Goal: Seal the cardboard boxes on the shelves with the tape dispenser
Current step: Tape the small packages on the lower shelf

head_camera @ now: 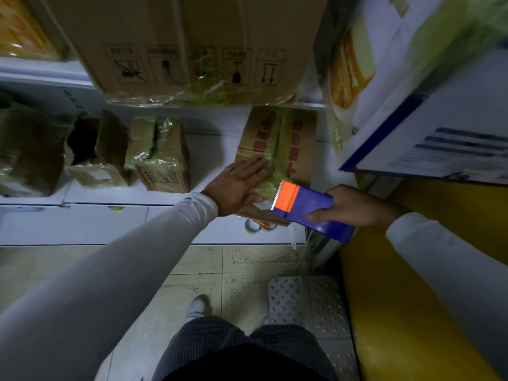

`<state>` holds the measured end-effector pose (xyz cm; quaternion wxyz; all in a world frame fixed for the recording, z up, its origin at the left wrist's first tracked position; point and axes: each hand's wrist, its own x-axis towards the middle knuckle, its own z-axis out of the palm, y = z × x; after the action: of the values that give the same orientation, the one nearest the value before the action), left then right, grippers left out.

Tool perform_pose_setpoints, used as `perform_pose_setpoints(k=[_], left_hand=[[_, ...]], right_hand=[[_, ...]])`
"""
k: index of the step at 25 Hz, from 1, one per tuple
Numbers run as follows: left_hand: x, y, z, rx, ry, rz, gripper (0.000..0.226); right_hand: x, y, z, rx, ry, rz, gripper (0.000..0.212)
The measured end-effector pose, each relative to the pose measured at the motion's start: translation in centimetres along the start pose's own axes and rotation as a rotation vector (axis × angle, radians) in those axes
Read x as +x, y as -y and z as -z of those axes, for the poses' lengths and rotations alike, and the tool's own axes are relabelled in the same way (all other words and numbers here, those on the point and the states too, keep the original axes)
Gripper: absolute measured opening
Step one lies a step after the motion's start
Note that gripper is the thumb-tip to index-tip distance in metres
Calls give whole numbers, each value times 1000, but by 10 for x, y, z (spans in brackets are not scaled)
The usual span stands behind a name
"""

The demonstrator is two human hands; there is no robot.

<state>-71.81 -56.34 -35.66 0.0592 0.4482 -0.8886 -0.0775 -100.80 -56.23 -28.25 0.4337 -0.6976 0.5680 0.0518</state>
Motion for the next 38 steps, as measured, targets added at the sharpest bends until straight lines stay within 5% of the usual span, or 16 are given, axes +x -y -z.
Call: perform_pose_setpoints(k=[3,14,19,23,30,38], left_hand=[[6,4,-10,-7,77,43,58],[7,-1,-5,-103,-40,30,49],[20,-37,3,-41,-47,221,88],[42,-72,-15,147,36,-17,63],[44,-61,-19,119,58,-7,51],[44,-64,-17,88,97,23,51]], right_hand=[[3,-4,-3,-5,13,8,36],[-31,-76,24,-58,-43,-30,40],[-13,-69,2,-26,-41,-29,52],[-15,-71,-3,-27,-39,-57,41],[-45,-85,10,-76,-58,-6,41],[-12,-61,-17,-180,-162,-188,46]])
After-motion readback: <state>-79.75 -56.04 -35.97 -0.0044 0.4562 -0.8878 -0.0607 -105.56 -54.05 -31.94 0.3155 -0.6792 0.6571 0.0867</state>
